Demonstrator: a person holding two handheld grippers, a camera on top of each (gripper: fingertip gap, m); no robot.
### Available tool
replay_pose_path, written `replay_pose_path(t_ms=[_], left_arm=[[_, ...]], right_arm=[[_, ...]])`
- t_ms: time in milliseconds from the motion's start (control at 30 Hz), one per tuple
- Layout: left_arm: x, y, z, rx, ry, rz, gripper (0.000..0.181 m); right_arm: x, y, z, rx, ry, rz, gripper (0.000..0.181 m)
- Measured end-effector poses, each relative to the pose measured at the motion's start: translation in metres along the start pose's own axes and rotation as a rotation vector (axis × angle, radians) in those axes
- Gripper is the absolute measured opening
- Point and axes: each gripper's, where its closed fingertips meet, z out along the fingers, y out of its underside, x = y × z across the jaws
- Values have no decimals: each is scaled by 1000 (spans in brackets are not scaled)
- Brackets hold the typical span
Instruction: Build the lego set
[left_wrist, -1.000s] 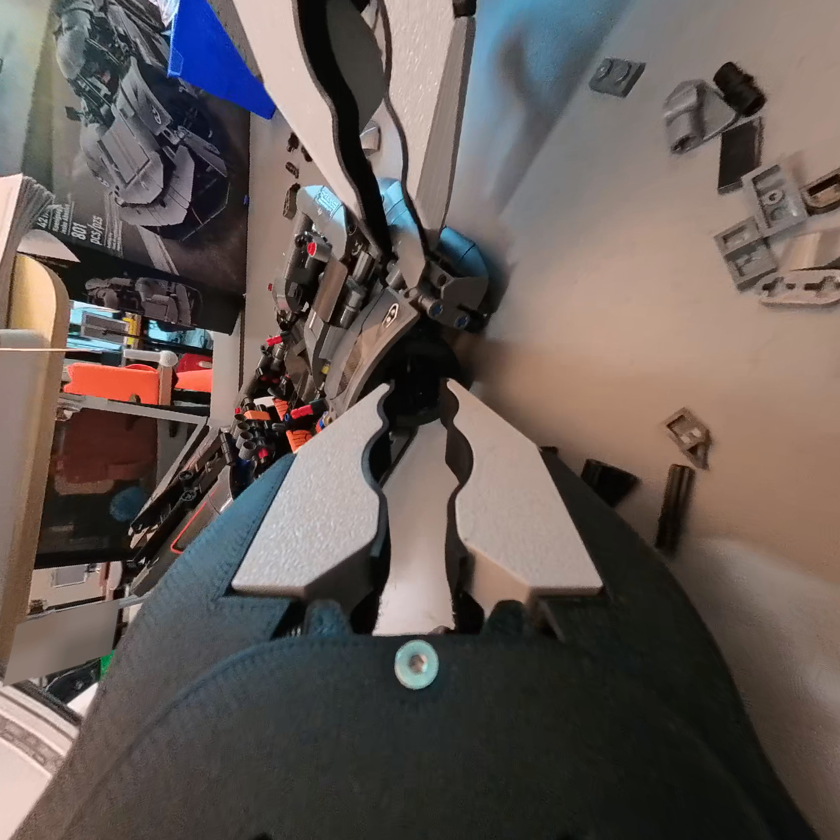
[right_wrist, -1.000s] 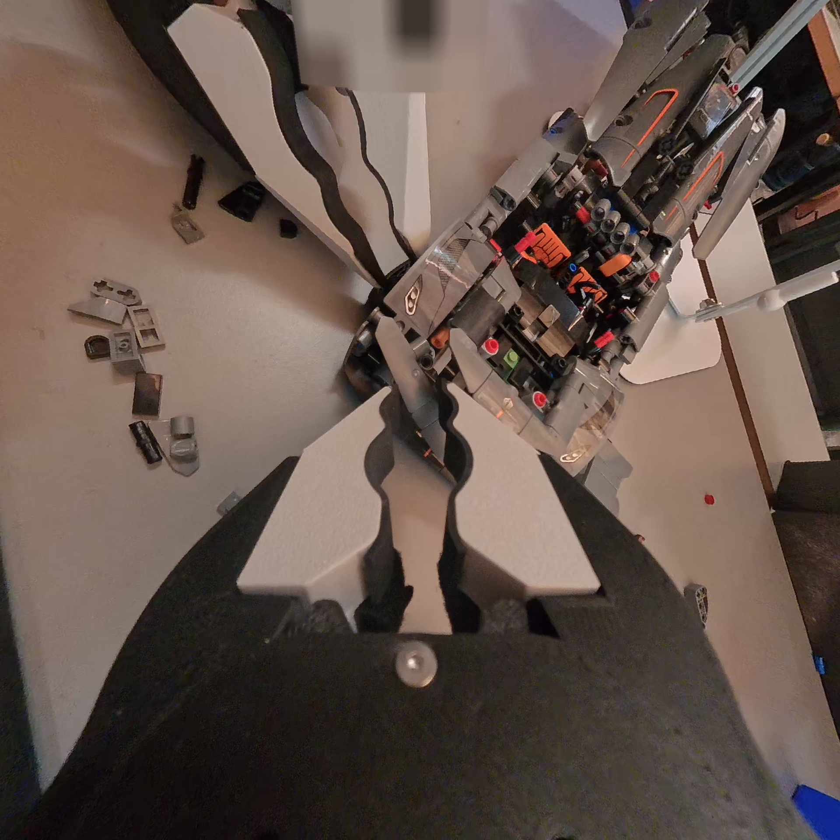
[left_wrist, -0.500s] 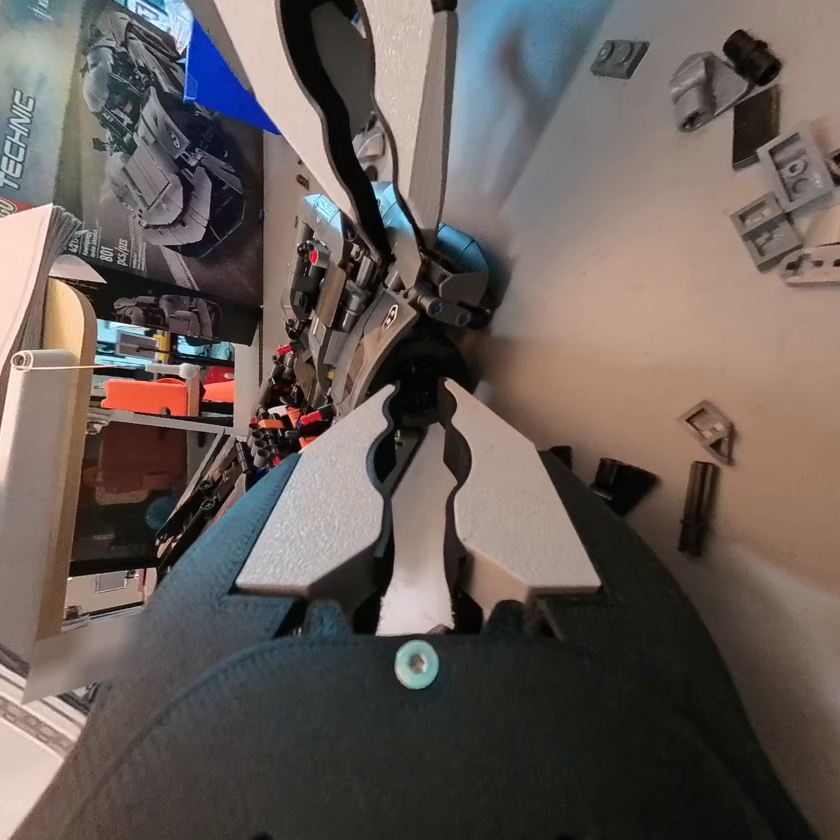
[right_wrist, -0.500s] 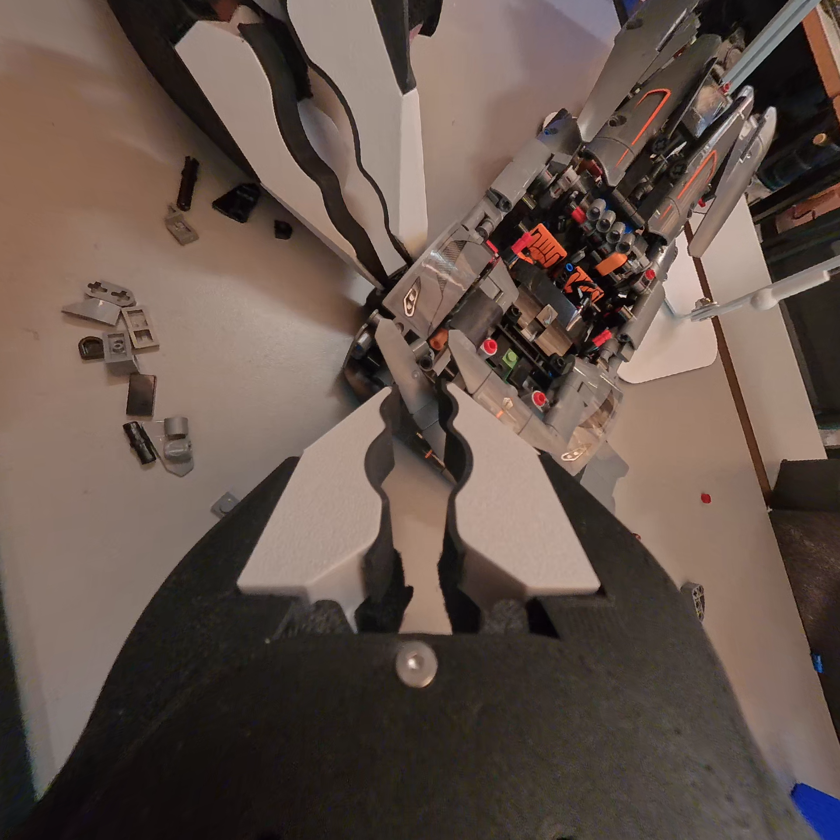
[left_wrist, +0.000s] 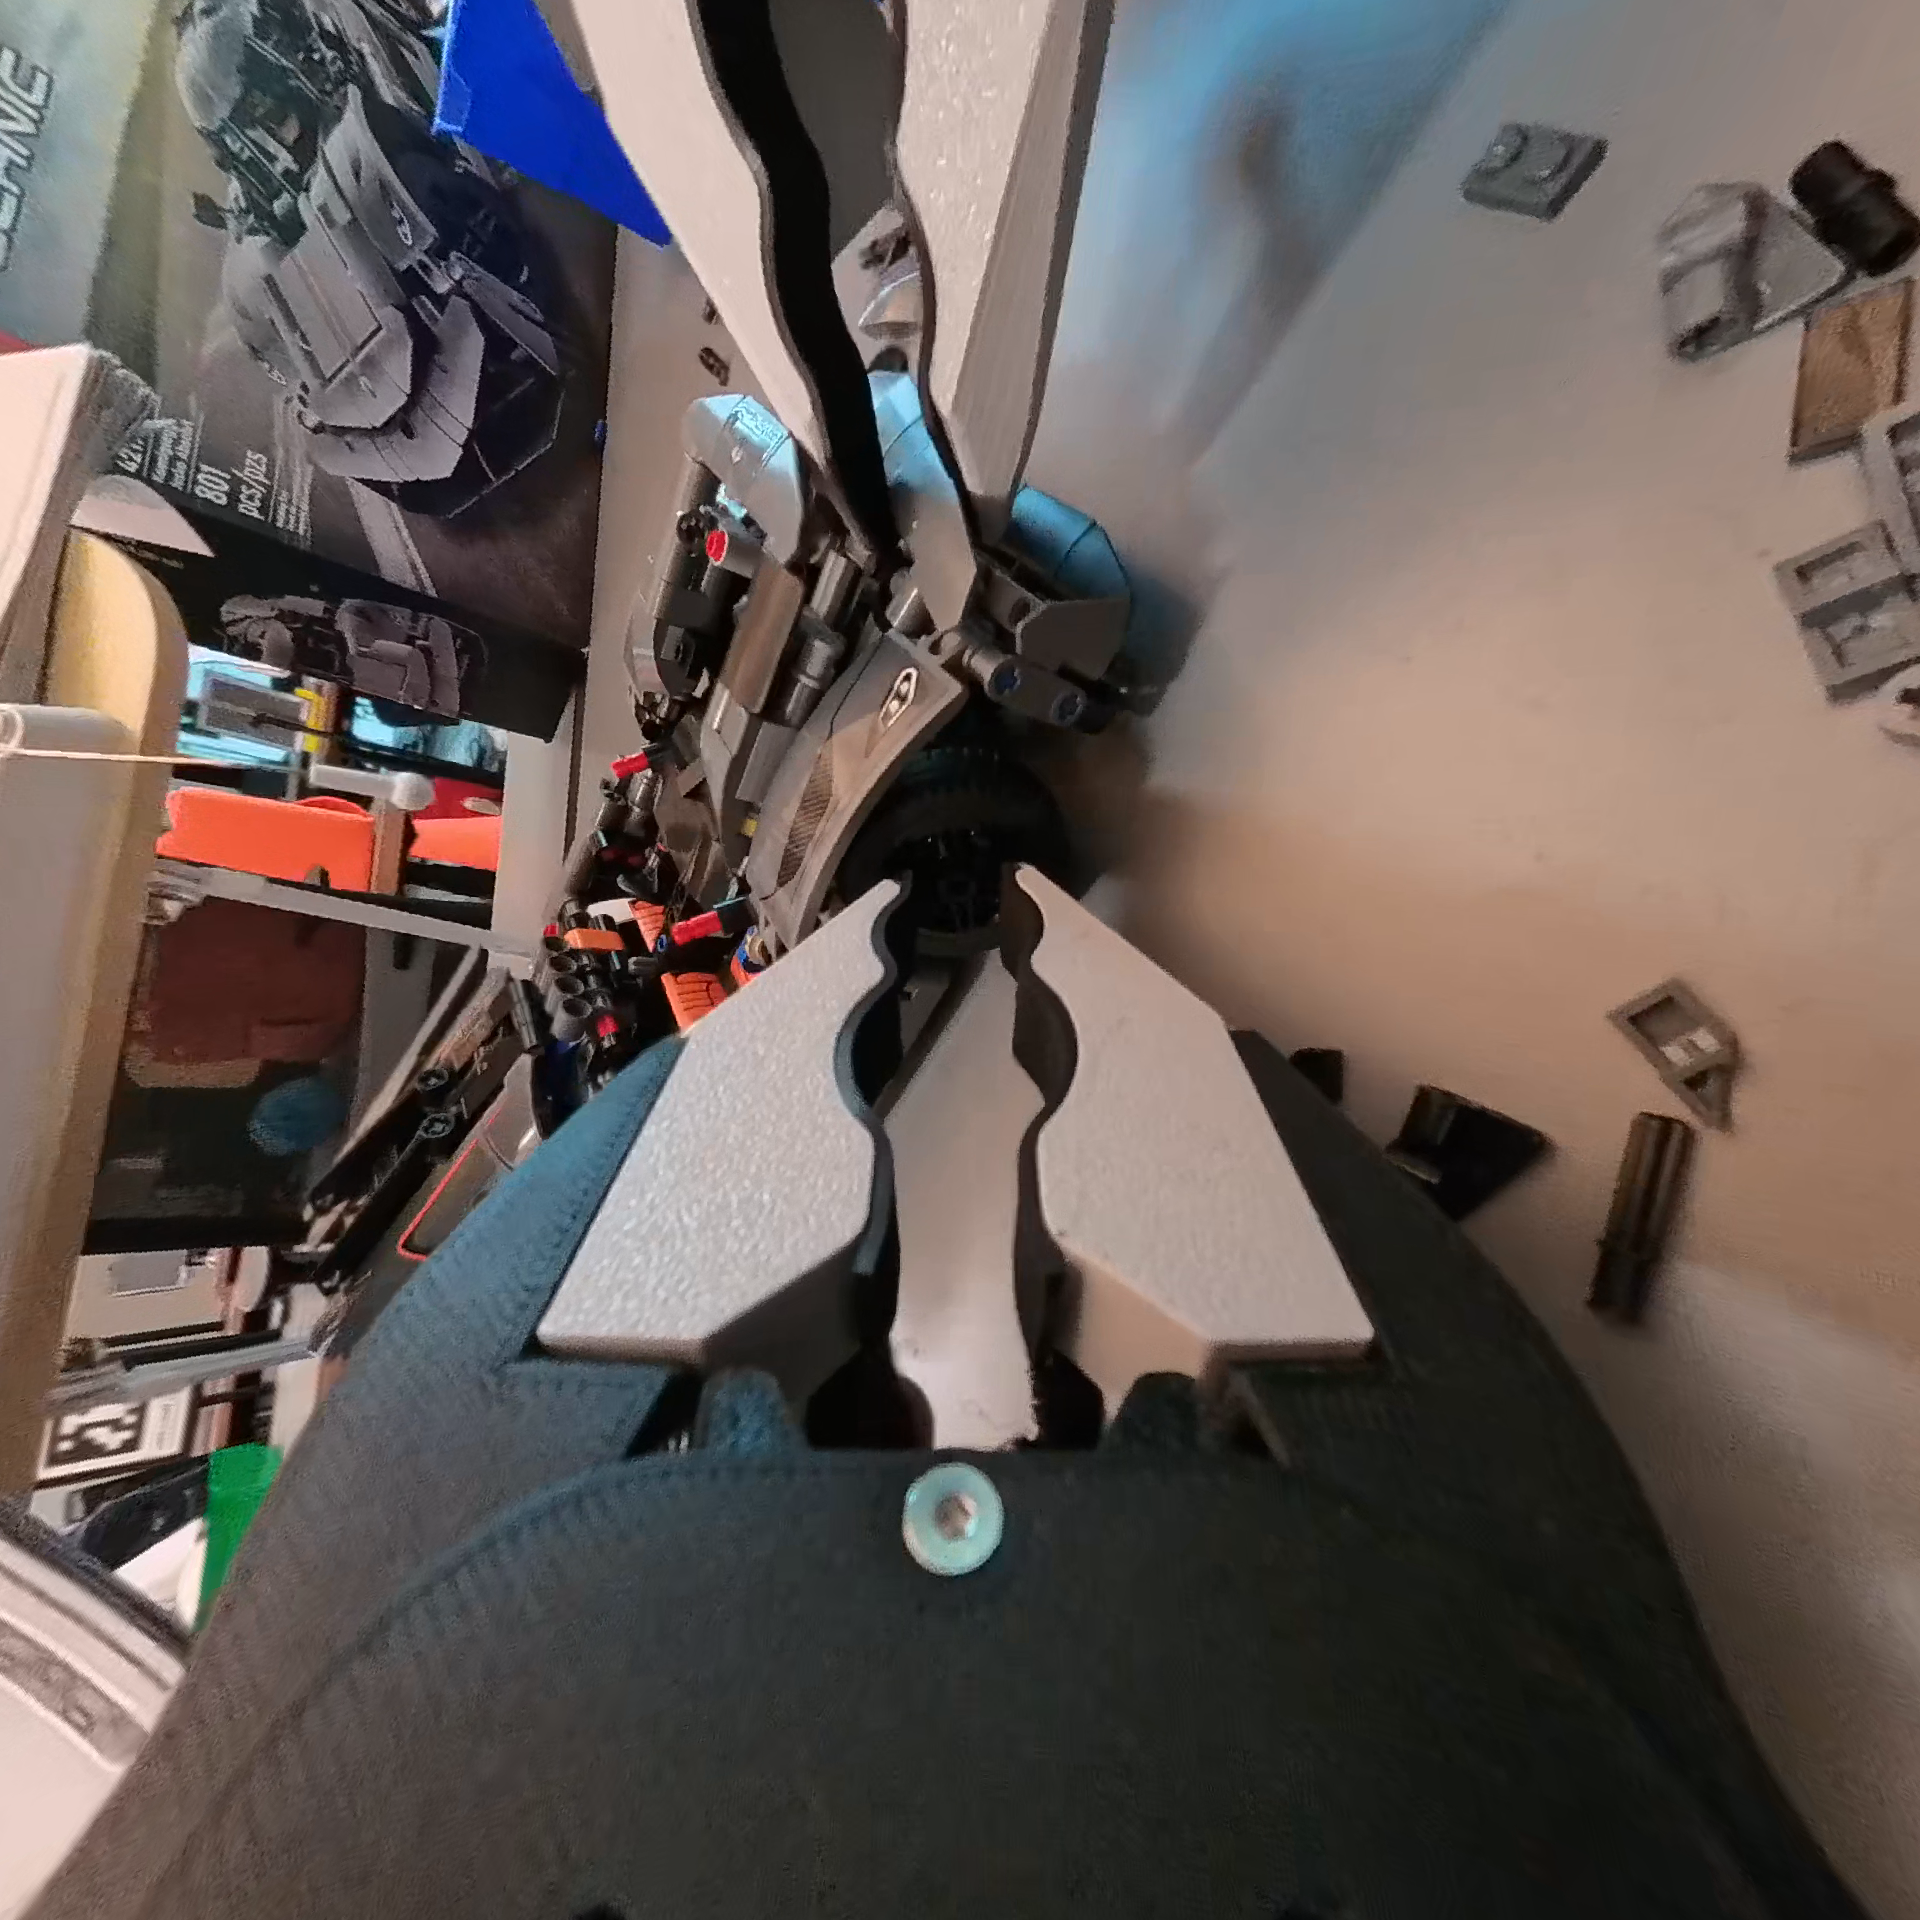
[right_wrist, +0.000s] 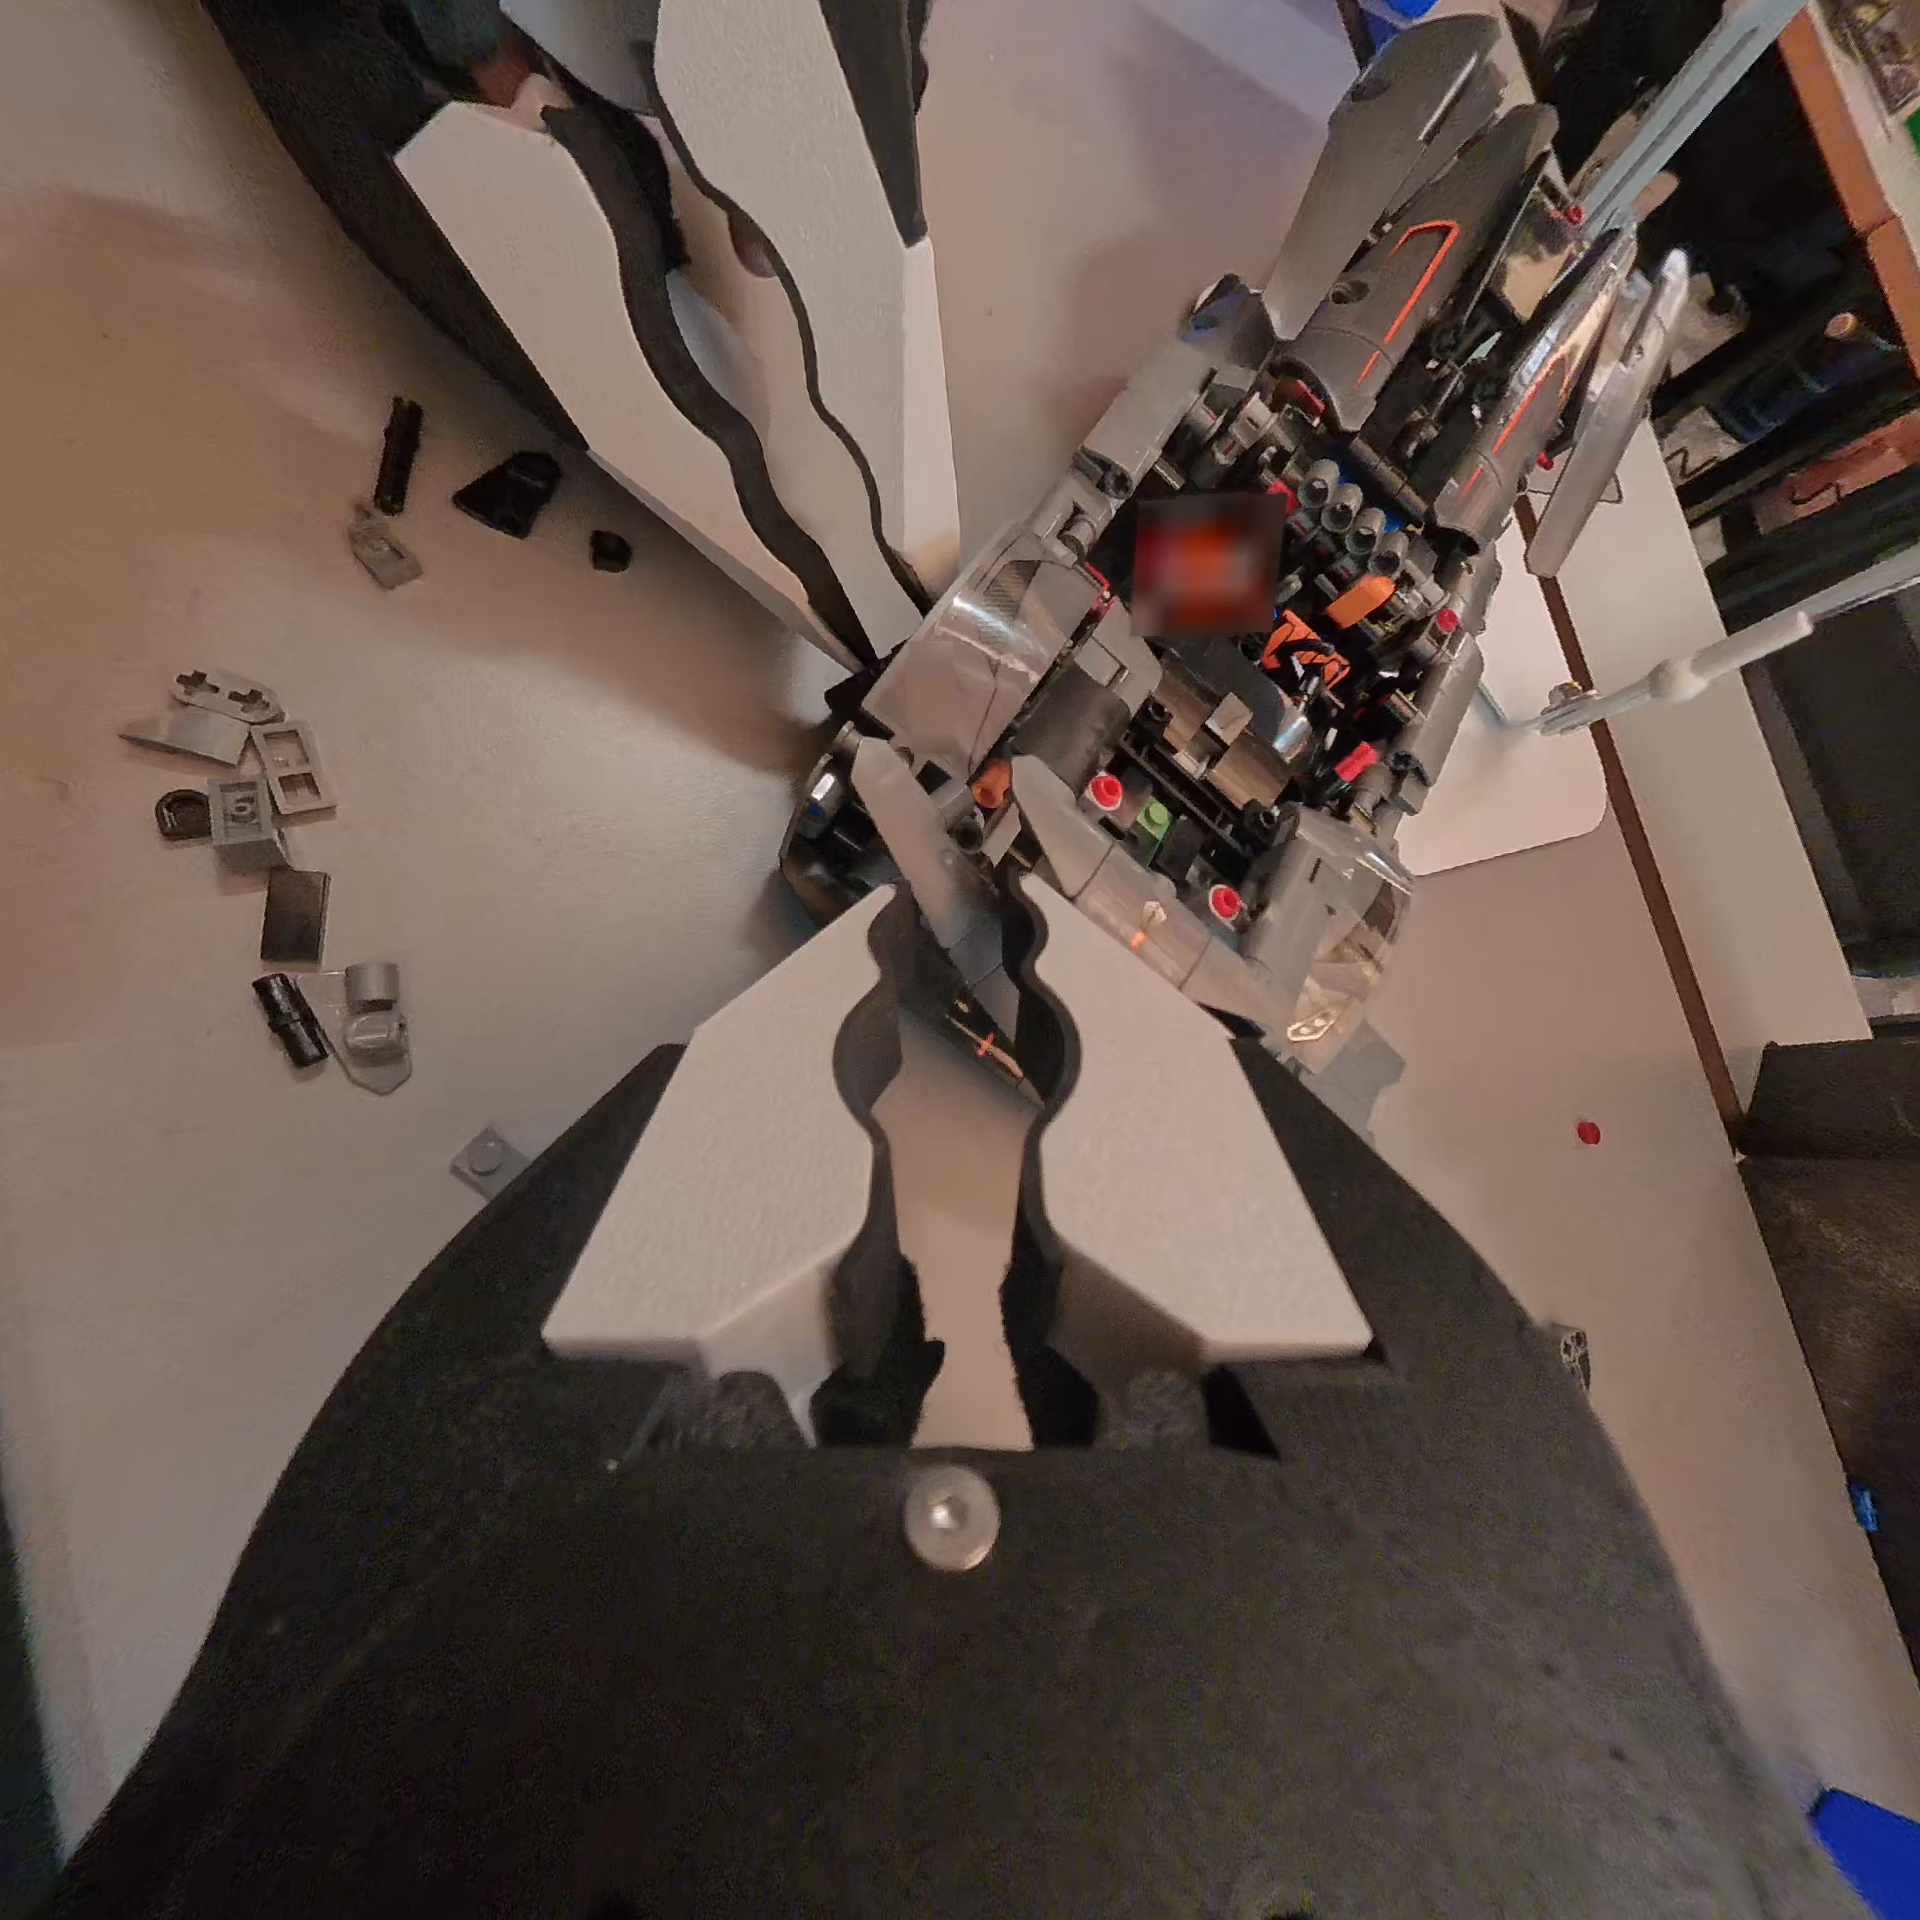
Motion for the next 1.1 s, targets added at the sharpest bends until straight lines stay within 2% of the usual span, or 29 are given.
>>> replay_pose_path(t_ms=[300, 533, 733, 800, 900, 1100], left_arm=[[-1, -2, 3, -3, 1, -27, 12], [-1, 2, 9, -29, 44, -126, 12], [0, 0, 7, 11, 63, -117, 12], [5, -3, 5, 43, 105, -122, 20], [7, -1, 5, 47, 132, -137, 25], [6, 1, 6, 36, 115, -94, 25]], right_arm=[[3, 1, 0, -3, 4, 10, 13], [6, 6, 1, -20, 12, 12, 13], [4, 8, 3, -15, -9, 23, 13], [3, 9, 3, -18, -9, 20, 13], [3, 8, 3, -15, -11, 20, 14], [4, 8, 3, -14, -9, 19, 13]])
